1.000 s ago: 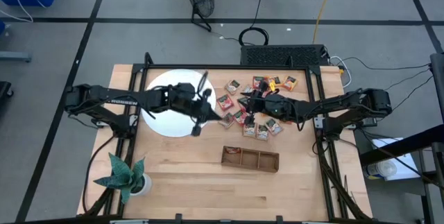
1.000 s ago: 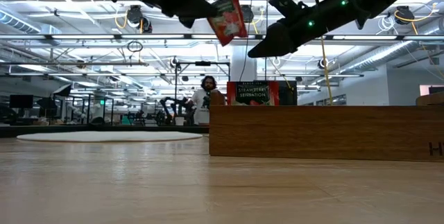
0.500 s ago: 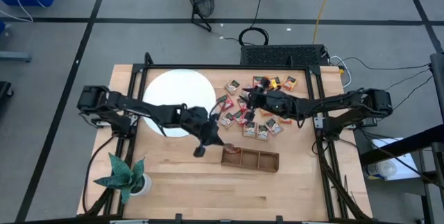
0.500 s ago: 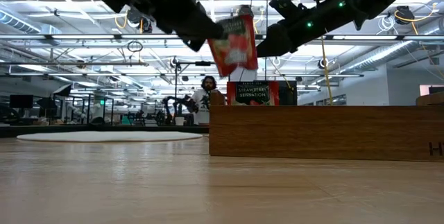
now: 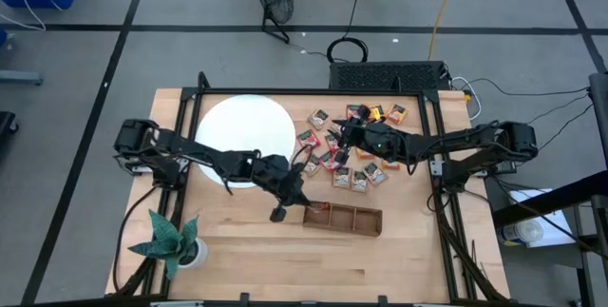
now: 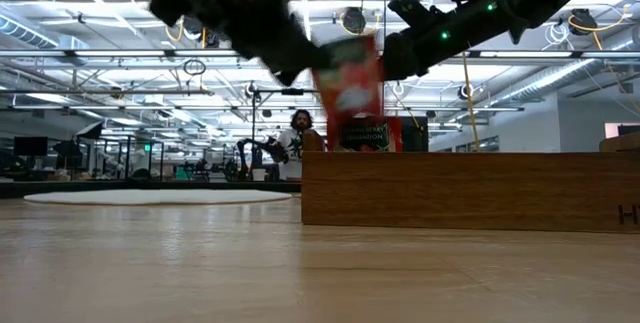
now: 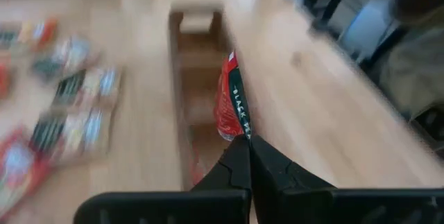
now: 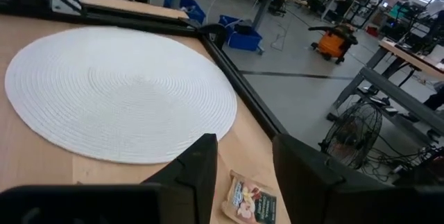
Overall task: Pick & Place Tea
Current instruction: Put the red tea bag into the left section of the wooden organizer
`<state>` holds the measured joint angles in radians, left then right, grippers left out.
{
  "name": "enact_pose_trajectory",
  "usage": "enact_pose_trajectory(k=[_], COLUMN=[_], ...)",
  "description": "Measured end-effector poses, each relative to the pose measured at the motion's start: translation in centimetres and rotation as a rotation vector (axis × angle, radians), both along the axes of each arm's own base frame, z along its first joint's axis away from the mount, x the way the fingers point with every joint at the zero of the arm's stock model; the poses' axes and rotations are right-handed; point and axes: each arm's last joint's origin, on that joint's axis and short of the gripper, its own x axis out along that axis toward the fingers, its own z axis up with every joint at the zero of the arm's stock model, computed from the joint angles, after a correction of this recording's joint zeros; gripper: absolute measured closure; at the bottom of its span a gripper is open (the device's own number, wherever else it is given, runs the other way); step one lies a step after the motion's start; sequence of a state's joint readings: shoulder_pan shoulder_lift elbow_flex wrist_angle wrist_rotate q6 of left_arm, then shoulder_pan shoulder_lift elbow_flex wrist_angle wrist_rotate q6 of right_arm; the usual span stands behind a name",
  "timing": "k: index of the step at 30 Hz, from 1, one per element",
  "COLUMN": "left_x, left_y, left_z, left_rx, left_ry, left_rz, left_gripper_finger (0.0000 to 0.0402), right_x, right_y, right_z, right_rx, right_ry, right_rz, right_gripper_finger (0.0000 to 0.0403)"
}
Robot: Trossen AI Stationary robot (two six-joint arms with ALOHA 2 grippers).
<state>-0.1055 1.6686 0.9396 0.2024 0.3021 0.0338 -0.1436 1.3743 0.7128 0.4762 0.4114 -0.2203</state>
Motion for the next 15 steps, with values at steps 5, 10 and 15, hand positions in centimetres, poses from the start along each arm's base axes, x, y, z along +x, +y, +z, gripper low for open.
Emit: enact_pose_trajectory(k=[5, 10, 15], left_x=[1.0, 1.6, 2.0], left_y=[0.2, 0.4, 0.3], left_z=[-1.4, -1.7, -2.8], left_rx=[-0.004, 0.001, 0.014], left_ry=[0.053, 0.091, 0.13], left_rz=[0.001, 0.013, 0.0], left_gripper_finger=[0.0401, 0.0401, 0.0401], right_x=[0.0, 0.0, 0.0], right_y=[0.0, 0.0, 0.0], right_z=[0.0, -0.1, -0.1], right_rx=[0.002, 0.004, 0.005], right_ry=[-0.005, 0.003, 0.01], right_rz=[0.0, 0.001, 0.0], right_gripper_finger=[0.0277, 0.0277, 0.0277])
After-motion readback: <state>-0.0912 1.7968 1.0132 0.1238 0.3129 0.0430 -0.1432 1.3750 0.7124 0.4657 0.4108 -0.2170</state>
